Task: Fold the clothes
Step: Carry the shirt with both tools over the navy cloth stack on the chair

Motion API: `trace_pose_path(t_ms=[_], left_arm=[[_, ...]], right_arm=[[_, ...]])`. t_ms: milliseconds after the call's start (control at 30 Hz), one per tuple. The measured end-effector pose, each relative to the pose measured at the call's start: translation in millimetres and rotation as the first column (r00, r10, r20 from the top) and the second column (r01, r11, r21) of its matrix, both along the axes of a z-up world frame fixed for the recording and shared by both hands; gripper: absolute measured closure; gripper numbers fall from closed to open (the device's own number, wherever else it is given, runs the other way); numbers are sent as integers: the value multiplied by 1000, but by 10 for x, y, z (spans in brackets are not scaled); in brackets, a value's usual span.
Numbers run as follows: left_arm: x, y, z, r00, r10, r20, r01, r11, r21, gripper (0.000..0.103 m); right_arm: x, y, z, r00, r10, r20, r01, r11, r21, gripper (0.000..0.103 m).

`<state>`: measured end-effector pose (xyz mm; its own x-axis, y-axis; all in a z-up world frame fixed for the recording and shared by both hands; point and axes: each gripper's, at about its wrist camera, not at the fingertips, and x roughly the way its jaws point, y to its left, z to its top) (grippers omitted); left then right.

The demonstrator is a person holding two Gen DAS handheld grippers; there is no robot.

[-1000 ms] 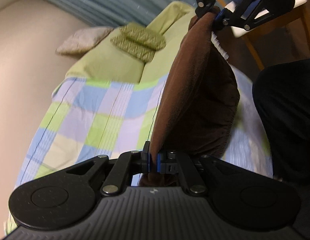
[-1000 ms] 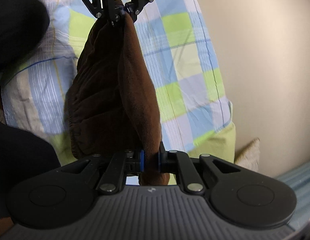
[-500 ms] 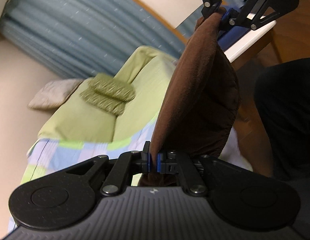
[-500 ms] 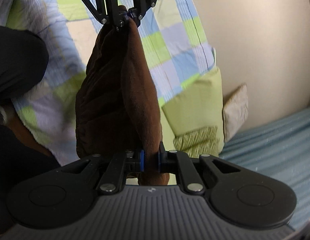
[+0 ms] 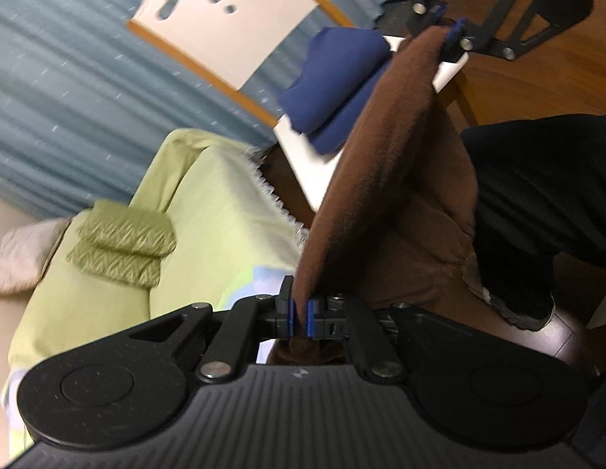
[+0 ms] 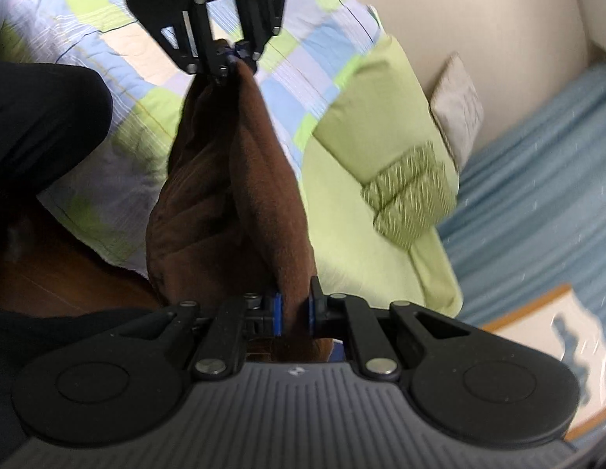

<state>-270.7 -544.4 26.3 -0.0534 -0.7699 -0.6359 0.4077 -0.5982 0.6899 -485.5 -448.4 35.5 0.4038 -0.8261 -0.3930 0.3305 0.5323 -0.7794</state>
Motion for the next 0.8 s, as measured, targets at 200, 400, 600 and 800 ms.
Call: trace_pose_path(t_ms=[200,400,600,800], left_arm=[[-302,-631,122,992,-127,26,127,992,-4,100],[-890,-1717,637,969,-244,-41,232,952,-200,100],[-1488,-2643,479,948,-313,-59,271,889,-370,100],[-1641,-2982,-949,944,-329,-13,325,939,-110,100]], right_arm=[[-454,-401,230,990,-114,78,113,993,21,95],[-1039,-1047,819,957,-256,139,268,960,-77,95],[-1629,-1713,1172,903,-392,177,430,826,-364,94],[-1868,-2215,-124,877,-478,47,478,859,-184,94]])
